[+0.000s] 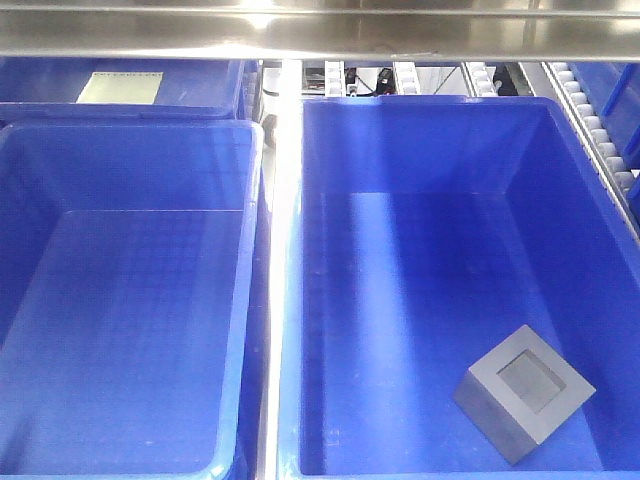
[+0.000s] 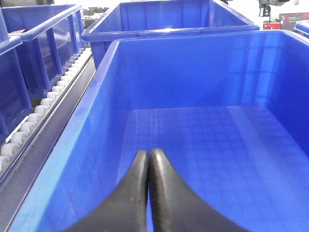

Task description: Sort gray base to blue bin

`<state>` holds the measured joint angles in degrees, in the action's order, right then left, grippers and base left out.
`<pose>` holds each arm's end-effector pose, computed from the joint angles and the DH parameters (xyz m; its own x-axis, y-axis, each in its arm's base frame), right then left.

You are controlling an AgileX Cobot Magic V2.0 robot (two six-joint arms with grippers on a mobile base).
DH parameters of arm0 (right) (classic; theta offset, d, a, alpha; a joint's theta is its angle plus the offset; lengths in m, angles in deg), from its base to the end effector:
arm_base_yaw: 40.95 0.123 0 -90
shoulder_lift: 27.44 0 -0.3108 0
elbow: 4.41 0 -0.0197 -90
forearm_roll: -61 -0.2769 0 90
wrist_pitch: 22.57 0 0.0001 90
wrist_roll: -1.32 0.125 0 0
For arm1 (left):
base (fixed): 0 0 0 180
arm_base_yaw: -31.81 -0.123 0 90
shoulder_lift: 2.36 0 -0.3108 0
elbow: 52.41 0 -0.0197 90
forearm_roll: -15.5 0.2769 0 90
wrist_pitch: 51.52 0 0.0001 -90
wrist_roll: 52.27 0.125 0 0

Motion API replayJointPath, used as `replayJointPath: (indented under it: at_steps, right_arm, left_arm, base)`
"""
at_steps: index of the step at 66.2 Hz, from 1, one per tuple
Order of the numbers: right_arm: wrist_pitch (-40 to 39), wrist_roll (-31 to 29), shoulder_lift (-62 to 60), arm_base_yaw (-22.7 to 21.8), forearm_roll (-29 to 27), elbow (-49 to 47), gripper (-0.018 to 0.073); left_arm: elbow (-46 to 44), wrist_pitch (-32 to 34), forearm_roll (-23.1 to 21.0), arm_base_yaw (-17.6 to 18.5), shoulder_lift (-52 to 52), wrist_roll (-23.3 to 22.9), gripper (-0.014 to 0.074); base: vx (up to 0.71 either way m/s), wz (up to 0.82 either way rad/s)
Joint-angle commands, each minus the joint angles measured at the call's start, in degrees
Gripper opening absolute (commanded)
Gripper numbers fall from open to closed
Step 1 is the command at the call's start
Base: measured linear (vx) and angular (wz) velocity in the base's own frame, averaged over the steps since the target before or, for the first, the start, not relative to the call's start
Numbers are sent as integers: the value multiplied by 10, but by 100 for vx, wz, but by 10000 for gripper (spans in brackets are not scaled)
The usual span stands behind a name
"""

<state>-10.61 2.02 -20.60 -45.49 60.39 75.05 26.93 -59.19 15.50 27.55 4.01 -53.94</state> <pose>0.0899 -0.0069 0.1795 -0.1414 0.0339 -0.9894 0.0802 0.9965 0.0227 0.0903 0.0067 0.1904 -0.0566 -0.0334 -0.9978 -0.0760 0.9967 -0.0291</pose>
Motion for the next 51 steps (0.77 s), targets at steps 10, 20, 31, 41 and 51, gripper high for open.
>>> replayJointPath:
  at_steps: [10, 20, 31, 41, 51]
  right_arm:
    - [-34, -7, 10, -1, 2, 1, -5]
    - [-34, -7, 10, -1, 2, 1, -5]
    - [-34, -7, 10, -1, 2, 1, -5]
    - [-34, -7, 10, -1, 2, 1, -5]
    - [-34, -7, 10, -1, 2, 1, -5]
  left_arm:
    - [-12, 38, 0, 0, -7, -1, -7]
    - [-12, 38, 0, 0, -7, -1, -7]
    - [-12, 38, 0, 0, -7, -1, -7]
    - [-12, 38, 0, 0, -7, -1, -7]
    - [-12, 38, 0, 0, -7, -1, -7]
  base:
    - [0, 0]
    - [0, 0]
    - [0, 0]
    - [0, 0]
    - [0, 0]
